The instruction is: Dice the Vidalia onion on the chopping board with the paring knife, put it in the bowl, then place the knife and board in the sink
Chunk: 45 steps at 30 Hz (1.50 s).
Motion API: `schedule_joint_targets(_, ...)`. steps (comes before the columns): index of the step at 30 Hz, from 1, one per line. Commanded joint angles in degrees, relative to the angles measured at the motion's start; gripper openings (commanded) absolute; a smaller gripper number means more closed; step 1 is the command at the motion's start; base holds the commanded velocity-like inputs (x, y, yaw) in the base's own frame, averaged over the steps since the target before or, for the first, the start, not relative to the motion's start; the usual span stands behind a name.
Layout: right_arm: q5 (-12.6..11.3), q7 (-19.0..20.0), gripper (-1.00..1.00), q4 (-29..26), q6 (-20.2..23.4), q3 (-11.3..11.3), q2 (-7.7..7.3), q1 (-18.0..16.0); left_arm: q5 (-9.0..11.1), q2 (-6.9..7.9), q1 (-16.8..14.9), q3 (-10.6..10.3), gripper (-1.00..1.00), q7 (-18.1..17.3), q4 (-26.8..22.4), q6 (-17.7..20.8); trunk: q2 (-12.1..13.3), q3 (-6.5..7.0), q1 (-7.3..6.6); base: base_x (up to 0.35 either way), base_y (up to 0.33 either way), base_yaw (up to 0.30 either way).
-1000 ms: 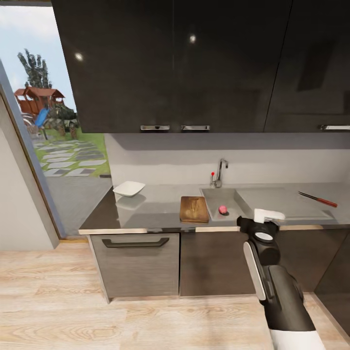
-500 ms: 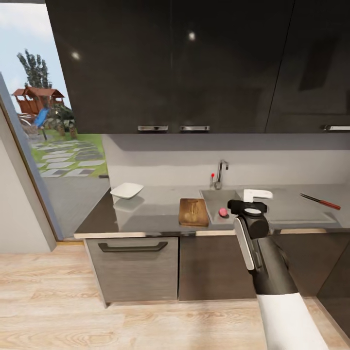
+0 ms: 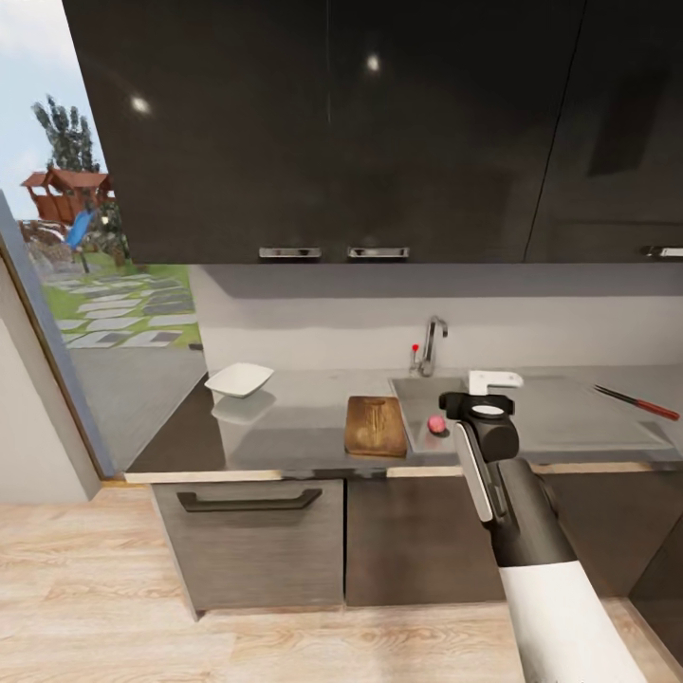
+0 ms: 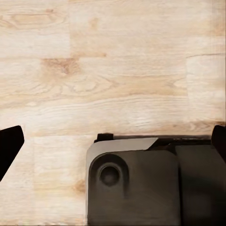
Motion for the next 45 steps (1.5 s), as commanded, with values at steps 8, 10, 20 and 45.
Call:
schedule_joint_targets(8, 0.02, 8.32, 1.00, 0.21, 0.46, 0.15, 0.01, -0.51, -0.24, 1.02, 0.00, -0.09, 1.00, 0.01, 9.22, -0.30, -0.04, -0.01, 0.02, 0.010, -0.001, 0.000)
schedule_joint_targets(10, 0.03, 9.52, 1.00, 0.23, 0.46, 0.20, -0.01, -0.53, -0.18, 1.23, 0.00, -0.09, 1.00, 0.05, 10.07, -0.30, -0.04, -0.01, 0.02, 0.001, 0.000, 0.000)
schedule_joint_targets(20, 0.04, 14.40, 1.00, 0.25, 0.55, 0.41, -0.16, -0.56, -0.06, 1.54, 0.00, -0.09, 1.00, 0.10, 11.48, -0.23, -0.04, -0.01, 0.02, 0.097, 0.000, 0.000)
schedule_joint_targets(45, 0.04, 16.39, 1.00, 3.21, 1.34, 5.06, -0.20, -0.53, 0.06, 1.51, 0.00, -0.09, 1.00, 0.17, 14.27, -0.01, -0.04, -0.01, 0.02, 0.305, 0.000, 0.000)
